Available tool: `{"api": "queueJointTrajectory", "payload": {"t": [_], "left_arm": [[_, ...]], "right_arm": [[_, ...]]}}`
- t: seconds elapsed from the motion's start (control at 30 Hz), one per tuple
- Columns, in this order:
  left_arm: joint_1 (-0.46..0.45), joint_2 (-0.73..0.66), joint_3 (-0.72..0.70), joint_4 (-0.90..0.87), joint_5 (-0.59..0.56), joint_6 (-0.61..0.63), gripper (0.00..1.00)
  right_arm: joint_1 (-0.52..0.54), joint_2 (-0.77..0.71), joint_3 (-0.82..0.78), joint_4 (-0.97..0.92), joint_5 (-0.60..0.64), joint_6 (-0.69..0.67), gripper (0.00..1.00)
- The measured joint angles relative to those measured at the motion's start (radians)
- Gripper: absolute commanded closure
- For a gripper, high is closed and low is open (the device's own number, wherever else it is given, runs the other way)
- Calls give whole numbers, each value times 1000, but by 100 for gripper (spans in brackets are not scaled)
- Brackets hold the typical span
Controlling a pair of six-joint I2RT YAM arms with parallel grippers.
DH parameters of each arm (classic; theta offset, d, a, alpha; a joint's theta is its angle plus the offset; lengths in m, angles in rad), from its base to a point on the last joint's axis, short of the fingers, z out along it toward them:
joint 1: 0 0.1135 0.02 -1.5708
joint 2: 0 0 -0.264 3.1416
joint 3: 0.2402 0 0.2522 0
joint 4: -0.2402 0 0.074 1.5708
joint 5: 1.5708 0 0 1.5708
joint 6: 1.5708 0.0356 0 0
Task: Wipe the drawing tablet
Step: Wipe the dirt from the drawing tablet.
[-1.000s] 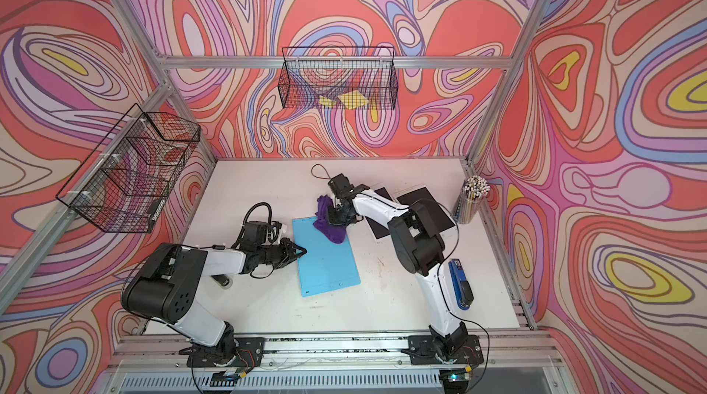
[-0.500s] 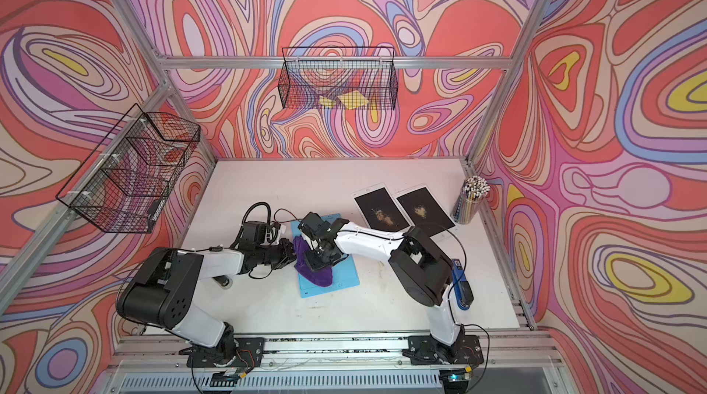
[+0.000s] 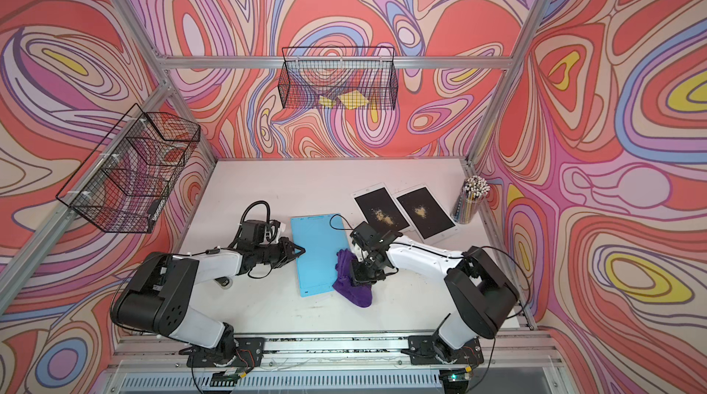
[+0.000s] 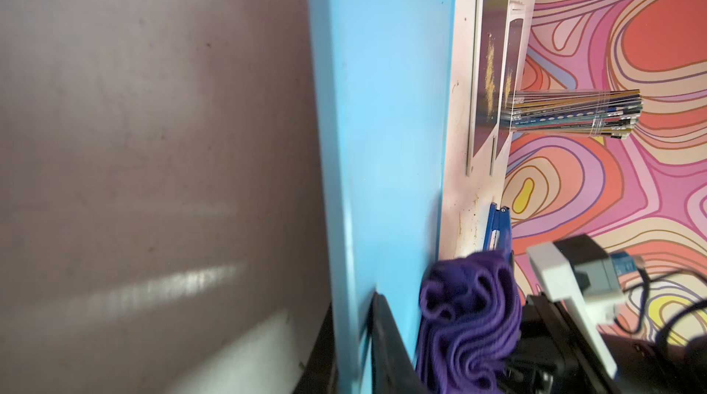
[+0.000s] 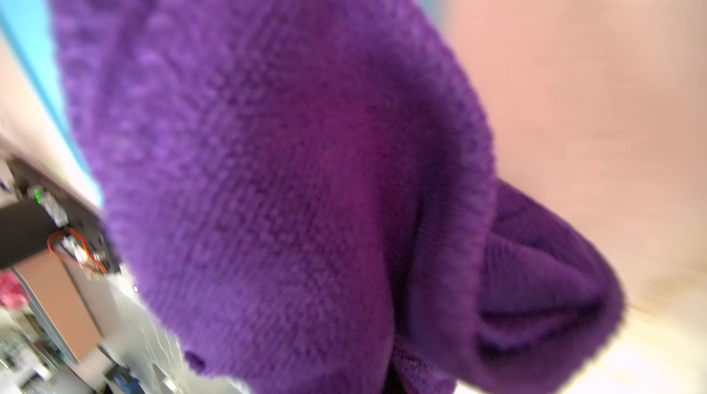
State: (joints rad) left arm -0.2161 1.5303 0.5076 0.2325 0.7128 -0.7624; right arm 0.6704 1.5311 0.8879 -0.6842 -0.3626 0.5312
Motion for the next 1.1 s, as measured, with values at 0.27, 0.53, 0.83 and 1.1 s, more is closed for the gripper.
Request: {"api": "queueJointTrajectory", "payload": {"t": [0.27,0.53,0.83,1.1], "left_arm": [[0,-12,-12,5,0,-1,100],[0,-13,-28,26,1,-5,100],[1,-12,-47,49,1,-12,100],[1,-16,-47,43,-1,-15,100]], "right_arm": [[-24,127,193,-34,-5,-44,100],[19,439,524,0,-29,-64,100],[27,680,897,5,19,-74,100],[62,391,449,61,32,-70,100]]}}
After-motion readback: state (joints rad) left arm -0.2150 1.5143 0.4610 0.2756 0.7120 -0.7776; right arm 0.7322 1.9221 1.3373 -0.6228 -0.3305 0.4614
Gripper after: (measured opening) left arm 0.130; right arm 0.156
